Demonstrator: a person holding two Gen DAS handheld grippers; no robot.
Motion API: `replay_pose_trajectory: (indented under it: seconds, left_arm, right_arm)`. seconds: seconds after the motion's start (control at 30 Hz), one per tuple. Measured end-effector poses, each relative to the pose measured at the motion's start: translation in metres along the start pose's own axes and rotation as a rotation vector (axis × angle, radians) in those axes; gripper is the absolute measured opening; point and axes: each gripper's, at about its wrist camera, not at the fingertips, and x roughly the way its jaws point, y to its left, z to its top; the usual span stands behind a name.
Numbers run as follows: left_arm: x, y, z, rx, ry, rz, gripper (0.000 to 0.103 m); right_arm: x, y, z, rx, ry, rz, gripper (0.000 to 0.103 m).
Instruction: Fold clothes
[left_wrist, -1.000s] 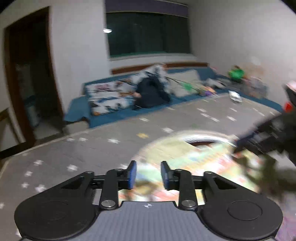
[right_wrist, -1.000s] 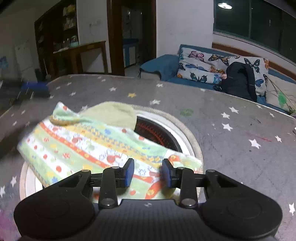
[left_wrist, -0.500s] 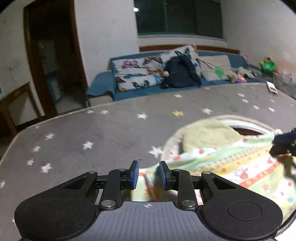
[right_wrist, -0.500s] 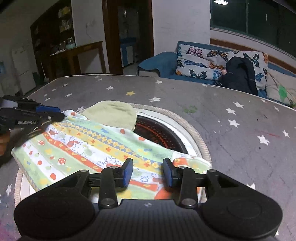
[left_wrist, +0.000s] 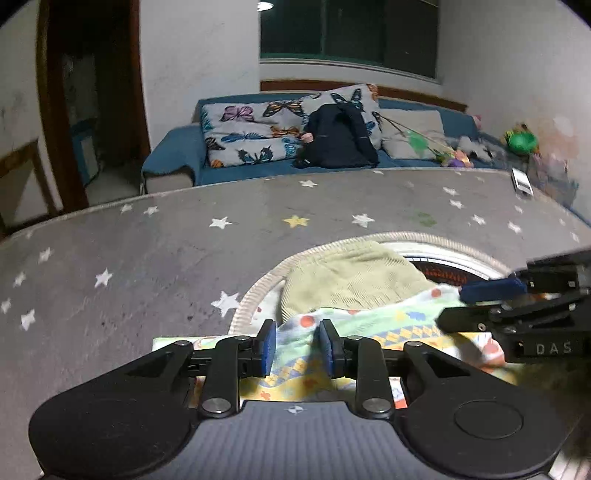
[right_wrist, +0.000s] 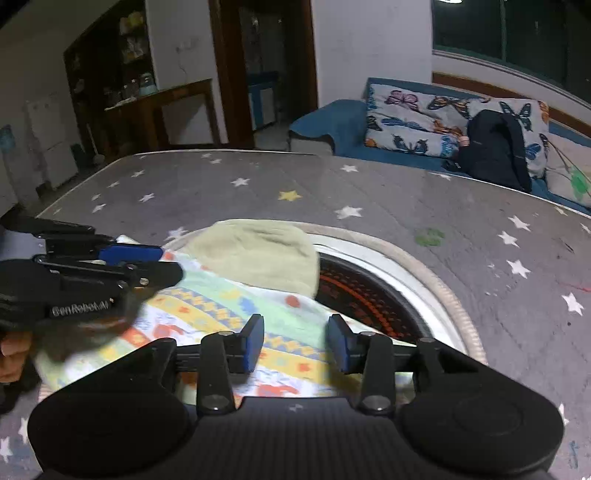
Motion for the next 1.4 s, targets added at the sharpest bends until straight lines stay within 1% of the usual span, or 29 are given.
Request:
replay_pose_trajectory:
  seconds: [0.03,0.13,0.2,0.27,0.33,0.4,0.53,0.7,0.93,1.17,1.27,1.37,1.4]
  left_arm:
    - [-0.001,0.001,0.001,-0.008,0.001,0.001,0.03]
    - [-0.011,-0.003,0.002,0.009,-0.007,0.017,0.03]
    - [-0.018,-0.008,0.001,0.018,-0.007,0.031,0.03]
    - [-0.027,-0.013,0.0,0.021,-0.013,0.038,0.03]
    - [-0.035,-0.018,-0.002,0.022,-0.013,0.049,0.03]
    - [-0.043,-0.021,-0.006,0.023,-0.014,0.054,0.03]
    - [-0.058,-0.029,-0.018,0.046,-0.024,0.082,0.03]
    - [-0.066,-0.032,-0.035,0.051,-0.018,0.101,0.03]
    - [-0.066,-0.019,-0.049,0.02,0.0,0.112,0.031]
    - [-0.07,-0.01,-0.054,0.017,-0.012,0.096,0.031]
    - [-0.073,-0.009,-0.054,0.023,-0.016,0.091,0.031]
    - [-0.078,-0.008,-0.051,0.021,-0.037,0.094,0.037]
    - [-0.08,-0.007,-0.05,0.016,-0.047,0.096,0.04]
  right_arm:
    - [-0.001,-0.002,-0.001,0.007,-0.001,-0.005,0.039]
    - [-0.007,-0.001,-0.001,0.004,-0.008,-0.022,0.039]
    - [-0.015,0.004,-0.003,-0.016,-0.019,-0.009,0.04]
    - [-0.021,0.012,-0.005,-0.035,-0.029,0.015,0.046]
    - [-0.027,0.022,-0.007,-0.059,-0.04,0.038,0.046]
    - [-0.032,0.034,-0.01,-0.084,-0.044,0.062,0.046]
    - [-0.041,0.049,-0.02,-0.096,-0.05,0.084,0.047]
    - [-0.051,0.053,-0.036,-0.086,-0.036,0.082,0.048]
    - [-0.07,0.043,-0.055,-0.104,-0.025,0.039,0.048]
    - [-0.089,0.023,-0.071,-0.106,-0.015,-0.009,0.048]
    - [-0.096,0.015,-0.075,-0.093,-0.006,-0.014,0.048]
    - [-0.104,0.014,-0.071,-0.094,-0.014,-0.022,0.048]
    - [-0.106,0.013,-0.068,-0.088,-0.026,-0.021,0.048]
